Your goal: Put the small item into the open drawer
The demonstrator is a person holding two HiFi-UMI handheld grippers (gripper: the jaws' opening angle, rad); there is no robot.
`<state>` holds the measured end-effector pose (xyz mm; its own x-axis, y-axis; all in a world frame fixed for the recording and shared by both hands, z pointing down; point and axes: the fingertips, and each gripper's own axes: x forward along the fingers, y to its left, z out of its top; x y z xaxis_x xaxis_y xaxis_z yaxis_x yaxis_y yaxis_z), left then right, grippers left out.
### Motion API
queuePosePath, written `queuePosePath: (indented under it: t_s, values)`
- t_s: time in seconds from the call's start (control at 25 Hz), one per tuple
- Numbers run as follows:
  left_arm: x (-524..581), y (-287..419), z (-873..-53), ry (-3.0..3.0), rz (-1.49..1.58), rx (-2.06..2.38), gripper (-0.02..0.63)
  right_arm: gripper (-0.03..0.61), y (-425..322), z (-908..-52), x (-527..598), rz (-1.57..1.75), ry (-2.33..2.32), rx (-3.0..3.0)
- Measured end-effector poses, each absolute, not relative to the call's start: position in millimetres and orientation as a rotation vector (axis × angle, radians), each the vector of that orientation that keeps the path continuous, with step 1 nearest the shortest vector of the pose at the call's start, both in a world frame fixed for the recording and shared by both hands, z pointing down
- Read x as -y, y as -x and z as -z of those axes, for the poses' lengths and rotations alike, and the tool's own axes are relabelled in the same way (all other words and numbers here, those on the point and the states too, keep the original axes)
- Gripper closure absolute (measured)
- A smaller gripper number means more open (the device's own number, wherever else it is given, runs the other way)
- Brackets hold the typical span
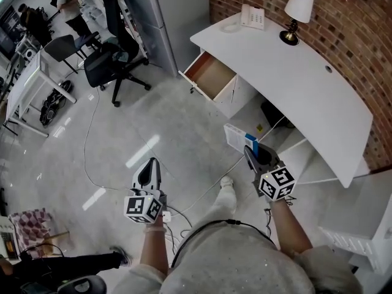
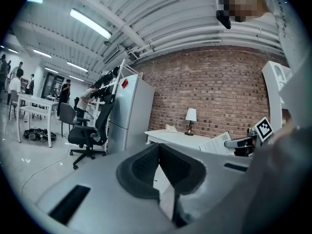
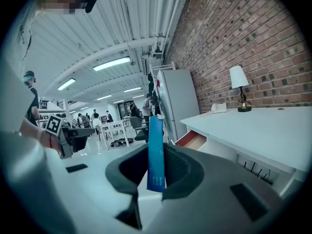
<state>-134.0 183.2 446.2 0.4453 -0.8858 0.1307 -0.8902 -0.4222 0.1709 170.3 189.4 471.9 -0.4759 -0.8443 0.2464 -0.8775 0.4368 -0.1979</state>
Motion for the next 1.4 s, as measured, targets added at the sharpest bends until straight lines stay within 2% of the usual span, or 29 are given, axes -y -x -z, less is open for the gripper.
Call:
queuePosePath:
  t_s: [0.8, 1.16, 1.4]
  values:
    - [-32.7, 61.9, -448.8, -2.422, 0.033, 1.604, 0.609, 0.509, -221.4, -485.0, -30.8, -0.472, -1.396, 2.572]
    - [17.4, 20.1, -427.4, -2.515, 0.032, 1.534, 0.609, 0.509, -239.9, -478.6, 0.8, -0.464, -1.431, 2.579]
    - [25.8, 16.6, -425.4, -2.504, 0.055, 1.557, 0.609, 0.509, -246.8, -477.7, 15.7, -0.461, -1.433, 2.584]
